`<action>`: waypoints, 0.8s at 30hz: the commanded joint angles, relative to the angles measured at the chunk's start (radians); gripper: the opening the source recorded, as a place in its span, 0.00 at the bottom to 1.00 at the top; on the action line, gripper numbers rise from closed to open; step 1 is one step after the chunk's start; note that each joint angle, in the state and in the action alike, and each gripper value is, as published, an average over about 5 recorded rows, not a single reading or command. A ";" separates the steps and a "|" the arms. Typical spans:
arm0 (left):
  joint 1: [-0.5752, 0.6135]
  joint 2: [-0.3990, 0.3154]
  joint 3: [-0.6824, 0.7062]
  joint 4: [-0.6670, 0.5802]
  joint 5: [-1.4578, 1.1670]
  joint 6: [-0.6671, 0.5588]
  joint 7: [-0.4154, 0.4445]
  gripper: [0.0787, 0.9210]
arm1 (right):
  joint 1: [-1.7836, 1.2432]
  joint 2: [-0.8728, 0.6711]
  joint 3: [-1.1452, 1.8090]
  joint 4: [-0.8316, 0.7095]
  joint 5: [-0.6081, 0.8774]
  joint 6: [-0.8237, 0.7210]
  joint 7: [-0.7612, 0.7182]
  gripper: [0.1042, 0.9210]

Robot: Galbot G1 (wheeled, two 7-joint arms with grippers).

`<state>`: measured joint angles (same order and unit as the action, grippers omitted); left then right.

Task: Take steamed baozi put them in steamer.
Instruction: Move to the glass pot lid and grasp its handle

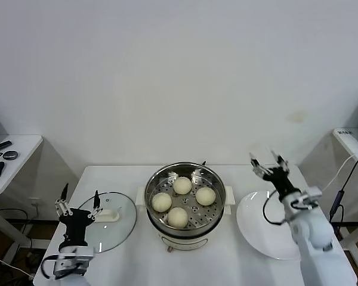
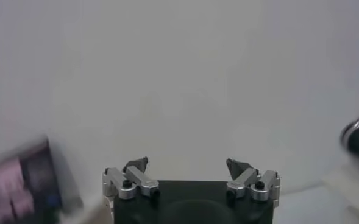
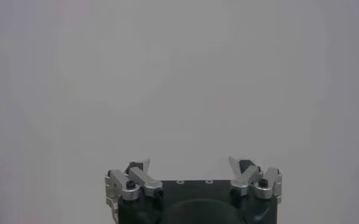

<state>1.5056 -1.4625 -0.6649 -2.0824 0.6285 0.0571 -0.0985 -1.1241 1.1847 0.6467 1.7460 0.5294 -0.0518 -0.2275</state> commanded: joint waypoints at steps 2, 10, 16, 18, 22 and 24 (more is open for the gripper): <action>0.011 0.225 0.042 0.164 0.826 -0.084 -0.039 0.88 | -0.211 0.120 0.151 0.094 -0.033 0.097 0.130 0.88; -0.035 0.210 0.009 0.356 0.667 -0.162 -0.120 0.88 | -0.207 0.126 0.126 0.086 -0.057 0.095 0.139 0.88; 0.001 0.195 0.022 0.396 0.667 -0.161 -0.123 0.88 | -0.209 0.132 0.129 0.079 -0.076 0.096 0.135 0.88; 0.005 0.195 0.035 0.394 0.664 -0.137 -0.108 0.88 | -0.212 0.132 0.129 0.076 -0.083 0.099 0.135 0.88; -0.020 0.190 0.048 0.424 0.665 -0.136 -0.114 0.88 | -0.213 0.136 0.130 0.062 -0.100 0.105 0.134 0.88; -0.035 0.191 0.047 0.447 0.670 -0.150 -0.128 0.88 | -0.215 0.138 0.133 0.061 -0.096 0.096 0.131 0.88</action>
<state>1.4971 -1.2908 -0.6314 -1.7579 1.2519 -0.0661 -0.1872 -1.3156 1.3057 0.7636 1.8072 0.4519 0.0407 -0.1073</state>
